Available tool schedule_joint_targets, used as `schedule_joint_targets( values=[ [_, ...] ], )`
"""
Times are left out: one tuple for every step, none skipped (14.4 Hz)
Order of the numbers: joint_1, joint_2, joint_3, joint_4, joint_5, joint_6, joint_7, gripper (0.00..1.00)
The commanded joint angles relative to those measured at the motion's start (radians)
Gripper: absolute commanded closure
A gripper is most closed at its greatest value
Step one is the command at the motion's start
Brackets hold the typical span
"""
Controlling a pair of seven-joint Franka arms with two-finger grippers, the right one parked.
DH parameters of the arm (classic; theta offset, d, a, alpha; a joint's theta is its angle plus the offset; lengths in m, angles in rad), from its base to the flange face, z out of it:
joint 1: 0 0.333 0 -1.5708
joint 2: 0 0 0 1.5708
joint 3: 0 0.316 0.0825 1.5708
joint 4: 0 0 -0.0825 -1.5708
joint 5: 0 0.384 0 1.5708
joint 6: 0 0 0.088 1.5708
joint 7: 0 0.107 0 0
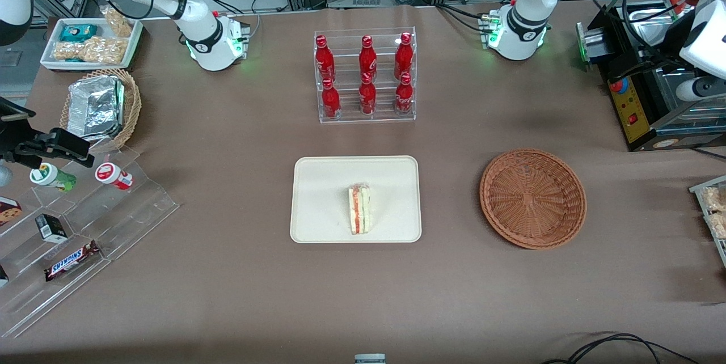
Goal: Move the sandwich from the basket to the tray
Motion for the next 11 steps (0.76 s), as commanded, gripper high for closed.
schedule_joint_targets(
  values=[
    [0.013,-0.027,-0.007,-0.026,-0.015,0.050,0.003,0.00],
    [0.013,-0.027,-0.007,-0.026,-0.017,0.066,0.003,0.00],
    [0.013,-0.025,-0.007,-0.028,-0.014,0.079,0.005,0.00],
    [0.013,-0.022,-0.007,-0.023,-0.014,0.084,0.005,0.00],
    [0.013,-0.015,-0.007,-0.014,-0.023,0.090,0.002,0.00],
    [0.014,-0.004,-0.007,-0.013,-0.026,0.093,0.002,0.00],
    [0.013,0.011,-0.007,-0.012,-0.017,0.101,0.005,0.00],
    [0.013,0.024,-0.008,-0.003,-0.017,0.115,0.005,0.00],
    [0.013,0.025,-0.007,0.001,-0.018,0.122,0.003,0.00],
    [0.013,0.025,-0.007,0.001,-0.020,0.122,0.003,0.00],
    [0.013,0.025,-0.007,0.001,-0.020,0.124,0.003,0.00]
  ],
)
